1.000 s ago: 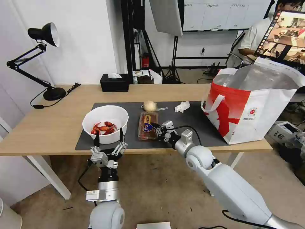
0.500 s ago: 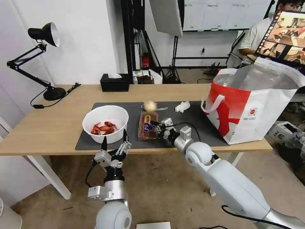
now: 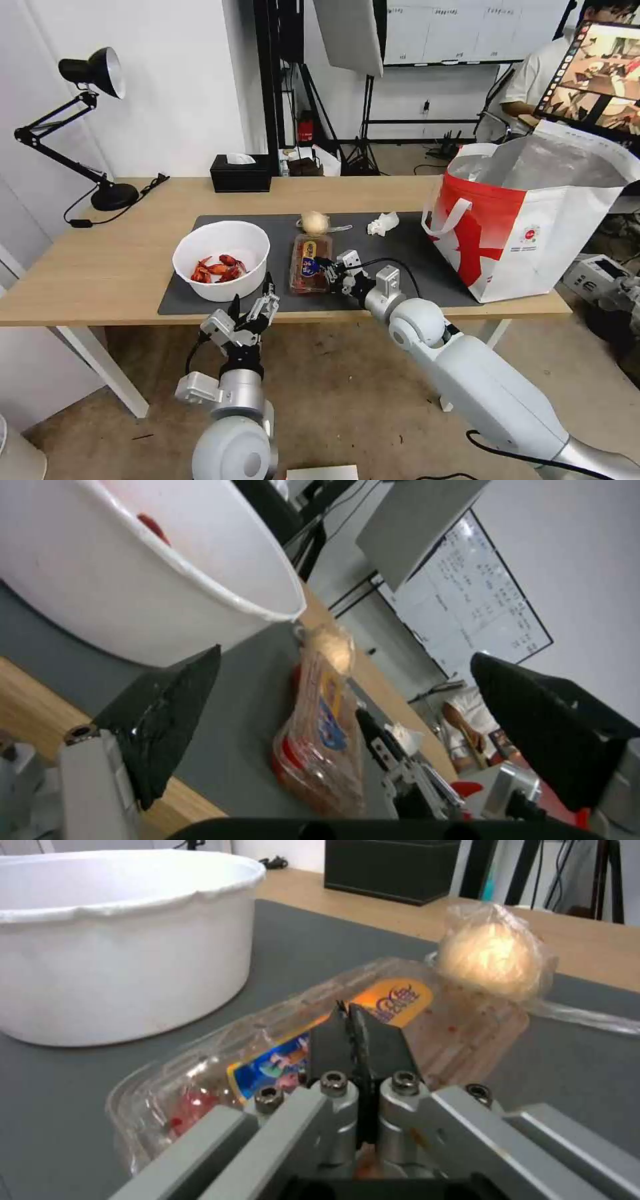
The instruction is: Pick up the trash from the table and place it into the takeout bag.
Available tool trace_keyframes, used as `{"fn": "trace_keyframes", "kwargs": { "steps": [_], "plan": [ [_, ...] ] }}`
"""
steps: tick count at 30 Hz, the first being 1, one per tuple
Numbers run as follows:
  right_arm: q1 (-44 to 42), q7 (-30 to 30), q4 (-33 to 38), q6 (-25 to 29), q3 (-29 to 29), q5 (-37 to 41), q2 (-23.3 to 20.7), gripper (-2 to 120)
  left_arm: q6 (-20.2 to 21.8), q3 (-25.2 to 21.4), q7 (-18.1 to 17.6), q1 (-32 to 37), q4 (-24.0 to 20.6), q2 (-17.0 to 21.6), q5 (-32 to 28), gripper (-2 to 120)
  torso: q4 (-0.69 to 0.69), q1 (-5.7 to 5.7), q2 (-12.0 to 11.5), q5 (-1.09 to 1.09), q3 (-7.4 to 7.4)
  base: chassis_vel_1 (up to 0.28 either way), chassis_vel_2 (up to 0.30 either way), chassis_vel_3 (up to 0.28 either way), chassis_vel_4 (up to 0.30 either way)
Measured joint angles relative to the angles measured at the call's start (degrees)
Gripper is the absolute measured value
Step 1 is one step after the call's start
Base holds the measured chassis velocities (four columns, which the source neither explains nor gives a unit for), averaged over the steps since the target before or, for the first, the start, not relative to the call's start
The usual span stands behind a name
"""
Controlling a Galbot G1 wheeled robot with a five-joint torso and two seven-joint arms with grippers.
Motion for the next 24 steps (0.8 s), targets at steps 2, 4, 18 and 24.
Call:
{"fn": "trace_keyframes", "kwargs": {
  "steps": [2, 4, 18, 24],
  "plan": [
    [0.38, -0.23, -0.04, -0.4, -0.18, 0.01, 0.01, 0, 3.11, -0.65, -1.41, -0.65, -0.74, 0.21, -4.04, 100, 0.0, 0.0, 0.0, 0.0, 0.0, 0.0, 0.0, 0.0, 0.0],
    [0.61, -0.54, -0.08, -0.73, -0.26, 0.02, -0.03, 0, 5.01, -1.16, -2.03, -1.08, -1.05, 0.29, -6.44, 100, 0.0, 0.0, 0.0, 0.0, 0.0, 0.0, 0.0, 0.0, 0.0],
    [0.91, -3.22, 0.37, -4.34, -0.06, 0.58, -0.74, 0, 10.77, -3.41, -5.01, -6.08, 1.06, 1.25, -18.84, 100, 0.0, 0.0, 0.0, 0.0, 0.0, 0.0, 0.0, 0.0, 0.0],
    [1.19, -3.42, 0.37, -4.9, -0.05, 0.91, -0.94, 0, 11.81, -3.43, -7.29, -9.2, 3.56, 1.42, -21.97, 100, 0.0, 0.0, 0.0, 0.0, 0.0, 0.0, 0.0, 0.0, 0.0]
  ]
}}
